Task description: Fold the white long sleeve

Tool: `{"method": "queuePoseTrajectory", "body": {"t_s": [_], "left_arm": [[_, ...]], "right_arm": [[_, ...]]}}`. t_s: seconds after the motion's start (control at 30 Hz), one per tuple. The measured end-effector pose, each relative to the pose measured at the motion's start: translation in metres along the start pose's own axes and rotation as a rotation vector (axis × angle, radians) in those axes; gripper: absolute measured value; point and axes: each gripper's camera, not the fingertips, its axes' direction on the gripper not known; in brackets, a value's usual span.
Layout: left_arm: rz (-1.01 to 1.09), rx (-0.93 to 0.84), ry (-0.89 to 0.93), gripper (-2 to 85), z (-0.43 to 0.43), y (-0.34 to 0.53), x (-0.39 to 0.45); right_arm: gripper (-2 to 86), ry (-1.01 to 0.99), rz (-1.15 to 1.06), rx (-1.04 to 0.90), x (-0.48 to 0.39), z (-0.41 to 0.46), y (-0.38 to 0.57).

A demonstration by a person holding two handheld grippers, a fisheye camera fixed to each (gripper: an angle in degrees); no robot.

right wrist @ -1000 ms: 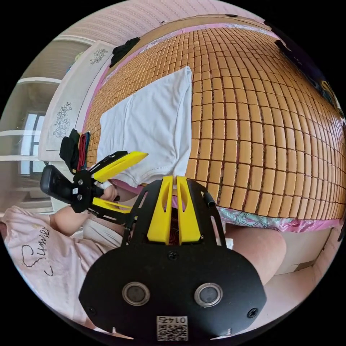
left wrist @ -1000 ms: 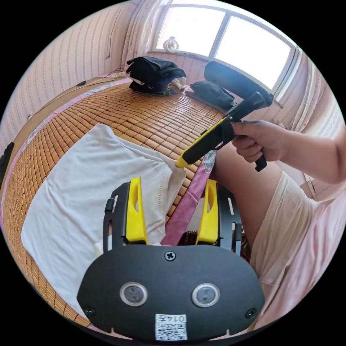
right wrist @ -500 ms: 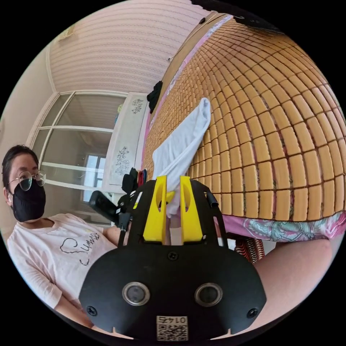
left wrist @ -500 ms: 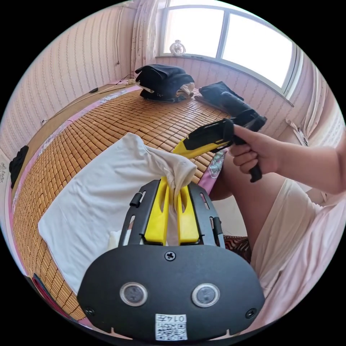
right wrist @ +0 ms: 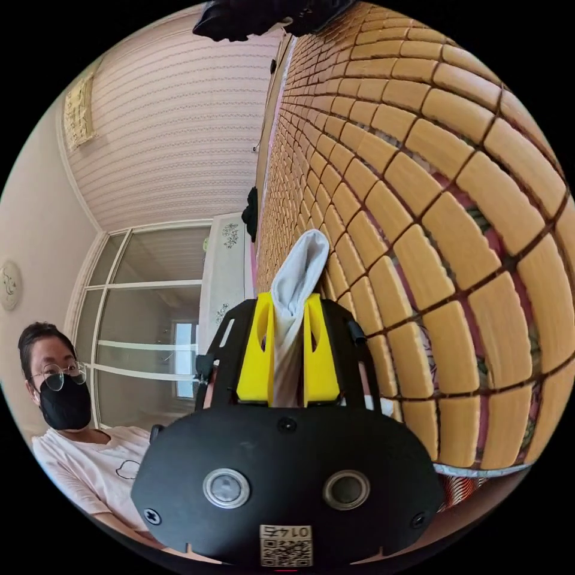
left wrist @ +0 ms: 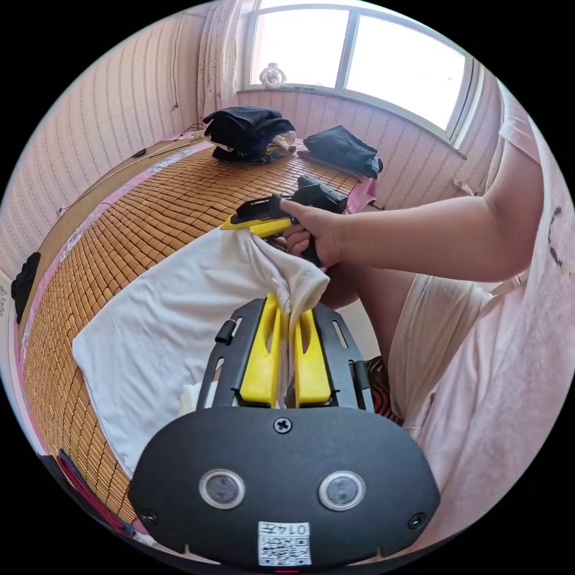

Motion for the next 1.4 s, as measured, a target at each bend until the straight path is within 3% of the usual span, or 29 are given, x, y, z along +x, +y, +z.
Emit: {"method": "queuePoseTrajectory", "body": {"t_s": [0.23, 0.47, 0.67, 0.83, 1.0, 1.13, 1.4], "left_arm": [[-0.006, 0.024, 0.004, 0.9, -0.019, -0.002, -0.007], [0.037, 0.193, 0.128, 1.1, -0.032, -0.032, -0.004], [-0.03, 0.33, 0.154, 1.6, -0.05, -0.054, -0.013], [-0.157, 0.304, 0.129, 2.0, -0.061, -0.033, -0.05], [-0.482, 0.153, 0.131, 3.2, -0.061, 0.005, -0.114], [-0.634, 0.111, 0.094, 4.4, -0.057, 0.022, -0.147], [-0.859, 0.081, 0.191, 6.0, -0.071, 0.051, -0.195]], "right_arm": [[2.1, -0.017, 0.036, 0.044, 0.002, -0.02, -0.007], [1.3, -0.142, -0.084, 0.172, -0.037, -0.08, -0.006], [1.3, 0.018, -0.231, 0.183, -0.107, -0.117, -0.01], [1.4, 0.145, -0.307, 0.028, -0.143, -0.054, -0.011], [1.5, 0.272, -0.347, -0.211, -0.154, 0.077, -0.009], [1.8, 0.485, -0.32, -0.244, -0.151, 0.153, -0.005], [2.0, 0.436, -0.422, -0.338, -0.168, 0.217, 0.018]]}}
